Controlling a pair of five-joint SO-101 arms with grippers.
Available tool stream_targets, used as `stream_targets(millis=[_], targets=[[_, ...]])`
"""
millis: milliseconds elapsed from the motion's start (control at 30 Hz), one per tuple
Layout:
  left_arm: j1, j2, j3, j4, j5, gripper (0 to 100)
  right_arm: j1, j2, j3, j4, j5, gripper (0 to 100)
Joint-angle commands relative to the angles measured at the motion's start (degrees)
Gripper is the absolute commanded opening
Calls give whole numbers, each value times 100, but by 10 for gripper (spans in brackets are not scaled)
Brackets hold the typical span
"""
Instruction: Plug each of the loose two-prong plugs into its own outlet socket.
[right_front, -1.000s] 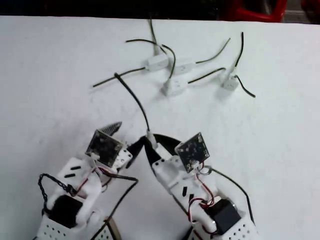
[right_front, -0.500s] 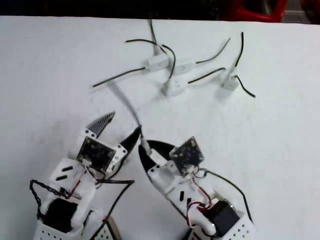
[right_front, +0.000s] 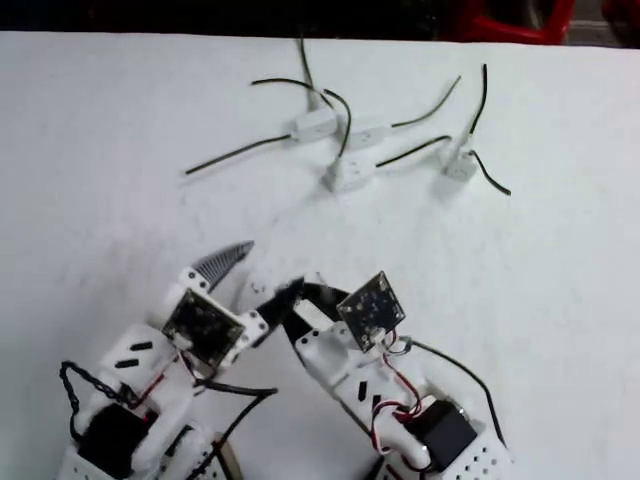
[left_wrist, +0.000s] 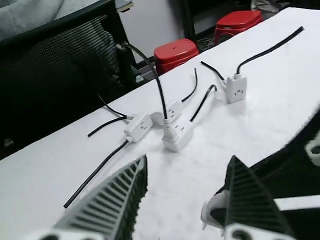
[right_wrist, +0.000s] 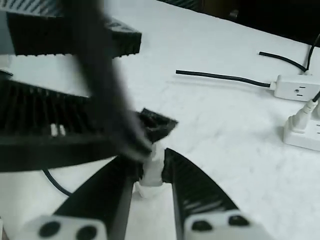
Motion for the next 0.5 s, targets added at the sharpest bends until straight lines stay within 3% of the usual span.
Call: stream_targets(millis=[0, 100, 267, 467], targets=[[215, 31, -413, 149, -44, 253, -40, -66, -70, 13, 26, 17], [-295, 40, -440, 132, 0, 253, 57, -66, -70, 4, 26, 17], [-1262, 84, -404, 607, -35, 256, 848, -57, -105, -189, 9, 17], [-1490, 1525, -668, 888, -44, 298, 1736, -22, -53, -769, -53, 17]])
